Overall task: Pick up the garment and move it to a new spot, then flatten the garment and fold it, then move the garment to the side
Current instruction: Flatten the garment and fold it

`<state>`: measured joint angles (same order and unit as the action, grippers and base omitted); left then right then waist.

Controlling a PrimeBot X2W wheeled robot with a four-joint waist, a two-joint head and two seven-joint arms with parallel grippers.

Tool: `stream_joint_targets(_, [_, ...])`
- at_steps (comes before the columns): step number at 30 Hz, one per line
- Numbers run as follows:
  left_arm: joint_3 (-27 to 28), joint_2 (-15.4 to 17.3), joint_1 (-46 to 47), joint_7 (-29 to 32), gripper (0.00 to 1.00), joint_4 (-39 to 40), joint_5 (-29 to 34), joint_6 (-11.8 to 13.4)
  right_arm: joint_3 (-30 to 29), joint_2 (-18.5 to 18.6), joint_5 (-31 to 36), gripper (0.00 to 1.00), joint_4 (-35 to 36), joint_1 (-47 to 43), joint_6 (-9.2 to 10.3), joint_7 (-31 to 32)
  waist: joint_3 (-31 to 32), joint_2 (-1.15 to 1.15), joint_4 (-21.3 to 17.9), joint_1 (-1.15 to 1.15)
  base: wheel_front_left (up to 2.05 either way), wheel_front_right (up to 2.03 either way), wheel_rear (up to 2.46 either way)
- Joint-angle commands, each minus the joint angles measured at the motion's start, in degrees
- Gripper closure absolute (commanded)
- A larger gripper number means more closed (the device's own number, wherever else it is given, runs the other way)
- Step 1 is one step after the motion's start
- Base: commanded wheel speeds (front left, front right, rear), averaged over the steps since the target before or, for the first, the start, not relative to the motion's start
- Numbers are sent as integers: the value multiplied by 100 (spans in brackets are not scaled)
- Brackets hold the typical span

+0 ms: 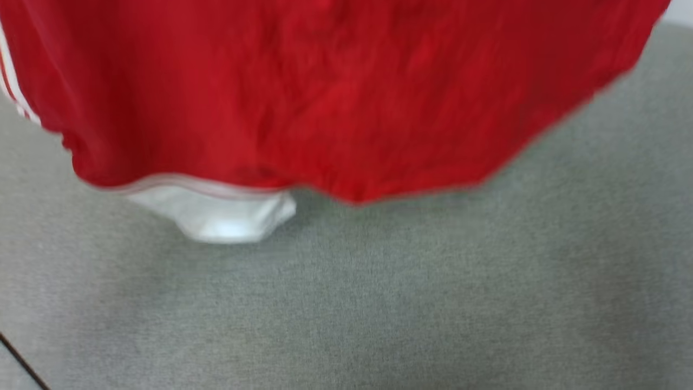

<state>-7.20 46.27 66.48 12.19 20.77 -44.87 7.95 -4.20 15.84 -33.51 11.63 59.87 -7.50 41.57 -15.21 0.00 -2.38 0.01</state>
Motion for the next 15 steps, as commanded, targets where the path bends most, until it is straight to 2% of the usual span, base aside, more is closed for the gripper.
stream_joint_targets(1, [-86, -20, 336, 7, 100, -188, 73, -84, 34, 9, 108, 100, -117, 291, 2, -67, -516, 0, 4, -1, 0, 0, 0])
stream_joint_targets(7, [-504, -198, 1555, -167, 100, -1112, 450, -461, 201, 100, 511, 100, -823, 1269, 2, -401, -1255, 0, 90, -1, 0, 0, 0])
stream_joint_targets(15, [-912, -873, 3088, -786, 100, -2679, 885, -734, 290, 130, 1073, 100, -2062, 2623, 2, -1232, -2005, 0, 304, -1, 0, 0, 0])
